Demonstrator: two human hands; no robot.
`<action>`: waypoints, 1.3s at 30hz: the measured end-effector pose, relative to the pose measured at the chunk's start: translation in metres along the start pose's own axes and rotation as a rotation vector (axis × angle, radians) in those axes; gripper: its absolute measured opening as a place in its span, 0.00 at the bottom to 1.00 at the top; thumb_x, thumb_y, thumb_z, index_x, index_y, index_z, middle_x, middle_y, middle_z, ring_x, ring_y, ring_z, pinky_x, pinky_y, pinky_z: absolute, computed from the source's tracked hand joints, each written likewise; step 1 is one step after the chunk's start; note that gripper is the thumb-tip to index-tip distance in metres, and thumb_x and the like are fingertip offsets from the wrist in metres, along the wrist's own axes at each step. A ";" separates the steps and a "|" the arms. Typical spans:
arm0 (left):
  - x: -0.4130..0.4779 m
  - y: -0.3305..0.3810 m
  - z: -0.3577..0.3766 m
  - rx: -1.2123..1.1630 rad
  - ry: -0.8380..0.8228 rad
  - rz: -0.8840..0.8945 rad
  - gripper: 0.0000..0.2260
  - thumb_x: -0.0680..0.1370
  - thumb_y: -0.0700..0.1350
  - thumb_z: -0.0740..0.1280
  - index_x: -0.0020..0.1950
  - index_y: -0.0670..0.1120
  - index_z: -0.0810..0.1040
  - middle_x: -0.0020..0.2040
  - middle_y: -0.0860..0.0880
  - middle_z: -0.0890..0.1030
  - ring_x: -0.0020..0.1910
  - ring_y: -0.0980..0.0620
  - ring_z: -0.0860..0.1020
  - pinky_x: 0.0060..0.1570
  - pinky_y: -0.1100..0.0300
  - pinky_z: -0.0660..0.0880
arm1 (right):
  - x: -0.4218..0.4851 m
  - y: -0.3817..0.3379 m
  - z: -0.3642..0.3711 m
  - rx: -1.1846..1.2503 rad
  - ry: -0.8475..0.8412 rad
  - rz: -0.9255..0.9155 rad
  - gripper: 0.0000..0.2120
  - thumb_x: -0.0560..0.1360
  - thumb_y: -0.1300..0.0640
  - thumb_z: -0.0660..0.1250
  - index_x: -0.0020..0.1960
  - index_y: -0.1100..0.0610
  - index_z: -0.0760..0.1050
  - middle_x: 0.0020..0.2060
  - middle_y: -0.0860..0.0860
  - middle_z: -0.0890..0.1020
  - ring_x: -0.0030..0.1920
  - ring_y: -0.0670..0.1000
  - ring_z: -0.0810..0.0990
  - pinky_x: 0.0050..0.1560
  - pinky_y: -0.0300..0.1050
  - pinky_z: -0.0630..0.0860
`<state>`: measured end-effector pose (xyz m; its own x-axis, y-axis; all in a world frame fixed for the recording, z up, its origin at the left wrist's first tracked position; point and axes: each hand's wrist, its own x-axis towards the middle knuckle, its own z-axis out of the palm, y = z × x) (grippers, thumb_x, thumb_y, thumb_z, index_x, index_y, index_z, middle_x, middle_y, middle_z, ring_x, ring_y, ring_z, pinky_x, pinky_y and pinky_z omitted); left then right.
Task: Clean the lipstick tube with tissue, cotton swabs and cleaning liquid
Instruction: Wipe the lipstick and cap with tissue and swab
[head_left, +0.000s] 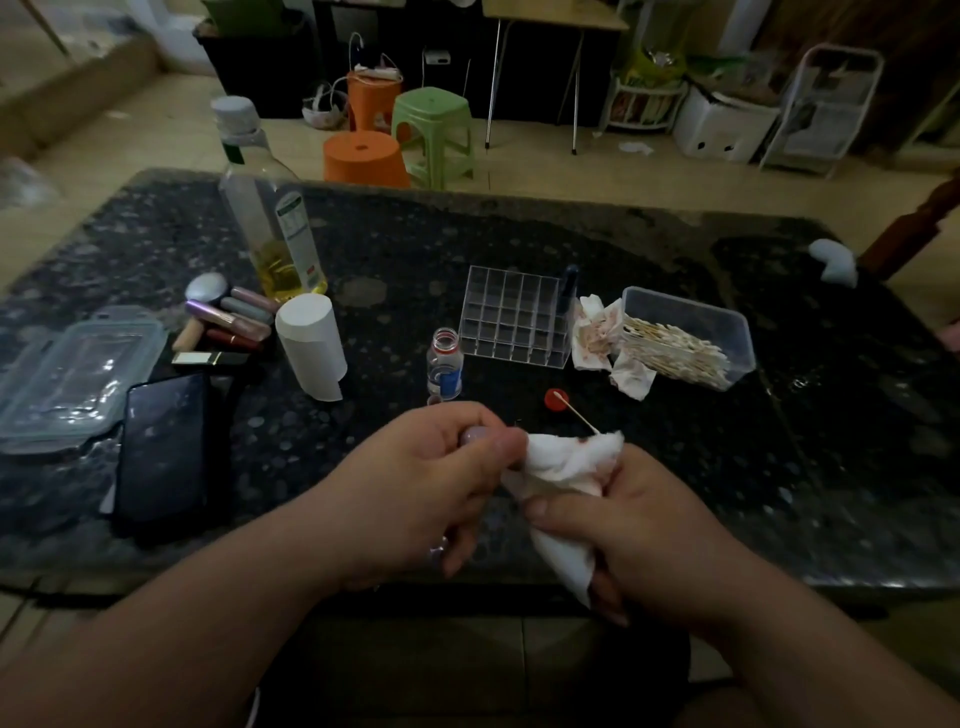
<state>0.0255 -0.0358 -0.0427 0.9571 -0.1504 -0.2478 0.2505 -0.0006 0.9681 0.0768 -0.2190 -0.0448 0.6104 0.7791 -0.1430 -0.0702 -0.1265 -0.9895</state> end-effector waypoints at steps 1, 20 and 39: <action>0.001 -0.002 0.000 0.129 0.023 0.041 0.08 0.75 0.56 0.65 0.43 0.54 0.79 0.27 0.50 0.73 0.23 0.51 0.71 0.24 0.52 0.73 | 0.000 0.000 -0.002 0.141 -0.063 0.075 0.12 0.81 0.62 0.62 0.59 0.53 0.82 0.18 0.49 0.72 0.16 0.45 0.67 0.19 0.40 0.60; -0.003 0.001 -0.002 -0.313 0.056 -0.154 0.09 0.75 0.43 0.68 0.51 0.39 0.82 0.39 0.42 0.82 0.33 0.50 0.78 0.33 0.58 0.77 | 0.006 0.016 -0.005 -0.441 0.055 -0.234 0.14 0.84 0.53 0.56 0.54 0.53 0.81 0.36 0.47 0.83 0.34 0.48 0.81 0.39 0.49 0.78; -0.003 0.010 0.003 -0.244 -0.105 -0.392 0.22 0.78 0.63 0.60 0.48 0.43 0.76 0.29 0.47 0.68 0.23 0.53 0.64 0.19 0.63 0.63 | 0.002 0.012 -0.013 -0.615 0.027 -0.319 0.17 0.84 0.53 0.56 0.68 0.50 0.76 0.42 0.41 0.84 0.41 0.44 0.83 0.44 0.43 0.79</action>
<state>0.0244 -0.0381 -0.0316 0.7668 -0.2842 -0.5755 0.6289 0.1536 0.7621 0.0873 -0.2267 -0.0562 0.5467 0.8216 0.1616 0.5715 -0.2250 -0.7892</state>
